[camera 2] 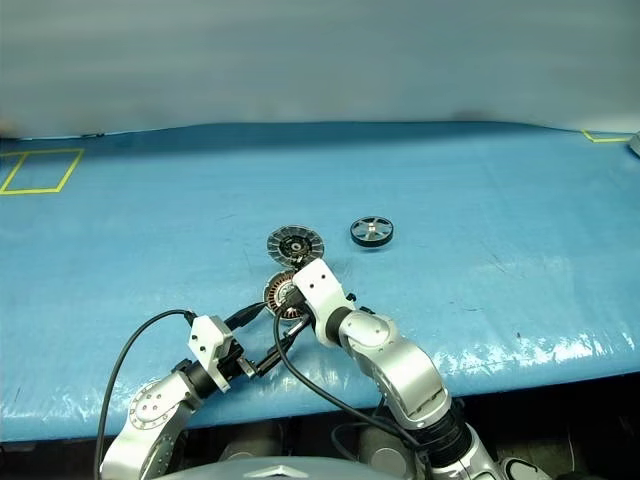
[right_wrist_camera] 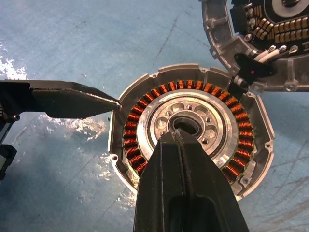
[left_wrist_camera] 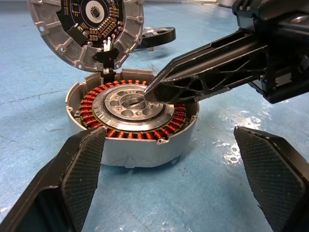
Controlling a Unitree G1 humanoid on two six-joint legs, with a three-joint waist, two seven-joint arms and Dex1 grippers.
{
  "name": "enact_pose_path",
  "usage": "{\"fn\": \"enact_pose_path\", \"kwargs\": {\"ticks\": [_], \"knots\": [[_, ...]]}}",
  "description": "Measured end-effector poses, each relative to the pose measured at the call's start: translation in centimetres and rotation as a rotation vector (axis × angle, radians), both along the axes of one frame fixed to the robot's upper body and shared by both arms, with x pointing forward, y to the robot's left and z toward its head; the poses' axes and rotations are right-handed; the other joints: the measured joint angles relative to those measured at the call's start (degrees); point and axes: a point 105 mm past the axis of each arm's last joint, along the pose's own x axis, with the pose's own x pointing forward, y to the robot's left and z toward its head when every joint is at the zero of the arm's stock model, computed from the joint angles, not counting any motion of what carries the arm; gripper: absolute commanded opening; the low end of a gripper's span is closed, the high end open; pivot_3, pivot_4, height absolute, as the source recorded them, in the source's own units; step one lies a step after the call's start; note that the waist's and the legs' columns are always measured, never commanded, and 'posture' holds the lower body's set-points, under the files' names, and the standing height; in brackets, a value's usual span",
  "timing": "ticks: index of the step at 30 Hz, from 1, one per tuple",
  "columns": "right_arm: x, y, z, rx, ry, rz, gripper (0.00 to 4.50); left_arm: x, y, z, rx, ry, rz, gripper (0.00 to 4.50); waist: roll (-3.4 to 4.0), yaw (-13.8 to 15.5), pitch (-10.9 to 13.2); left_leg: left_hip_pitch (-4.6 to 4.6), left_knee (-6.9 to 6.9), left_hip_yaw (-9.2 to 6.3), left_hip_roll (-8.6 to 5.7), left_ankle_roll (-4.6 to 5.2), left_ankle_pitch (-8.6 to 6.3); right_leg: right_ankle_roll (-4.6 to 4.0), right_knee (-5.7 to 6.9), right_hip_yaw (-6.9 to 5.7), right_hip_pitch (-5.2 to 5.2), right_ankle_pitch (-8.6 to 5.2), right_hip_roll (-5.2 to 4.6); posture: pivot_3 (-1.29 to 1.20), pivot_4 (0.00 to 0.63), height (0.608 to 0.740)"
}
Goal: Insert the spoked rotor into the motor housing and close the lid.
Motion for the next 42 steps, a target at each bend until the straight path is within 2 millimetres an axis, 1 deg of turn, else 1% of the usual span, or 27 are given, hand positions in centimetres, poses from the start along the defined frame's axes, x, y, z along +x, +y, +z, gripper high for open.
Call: {"fn": "enact_pose_path", "kwargs": {"ticks": [8,14,23,28,35,42], "knots": [[0.0,0.4,-0.1,0.011,0.013,-0.005,0.02,0.0,0.0,0.0,-0.001,0.0,0.002,4.5,0.0,0.0,0.0,0.03,0.0,0.0,0.0,0.0,0.0,0.01,0.02,0.0,0.01,0.01,0.01,0.0,0.15,0.74],[0.4,0.6,-0.2,0.028,0.013,-0.036,0.02,0.0,0.0,0.0,-0.002,0.001,0.002,4.5,0.0,0.0,0.0,0.05,0.01,0.0,0.01,-0.02,0.02,0.01,0.04,0.0,0.02,0.01,0.02,0.0,0.15,0.74],[1.5,-0.2,0.4,0.035,-0.027,-0.101,0.02,0.0,0.0,-0.1,-0.003,0.005,0.004,4.5,0.0,-0.1,0.0,0.05,0.05,0.01,0.01,-0.03,0.03,0.04,0.06,0.02,0.03,0.03,0.03,0.0,0.15,0.74],[1.7,-0.3,0.7,0.041,-0.047,-0.11,0.02,-0.1,-0.2,-0.2,-0.005,0.008,0.0,4.5,0.0,-0.1,0.0,0.04,0.05,0.0,0.01,-0.03,0.03,0.03,0.06,0.02,0.02,0.04,0.03,0.0,0.15,0.74],[1.8,-0.3,0.9,0.039,-0.058,-0.112,0.02,-0.1,-0.2,-0.2,-0.006,0.009,-0.003,4.5,0.0,-0.1,0.0,0.05,0.05,0.0,0.01,-0.02,0.03,0.03,0.07,0.02,0.02,0.04,0.03,0.0,0.15,0.74],[1.6,-0.3,0.6,0.0,-0.032,-0.088,0.02,0.0,-0.1,-0.2,0.002,-0.008,0.012,4.5,0.01,-0.1,0.0,0.05,0.06,0.01,0.01,-0.02,0.03,-0.1,0.07,0.02,0.02,0.12,0.03,0.0,0.15,0.74]]}}
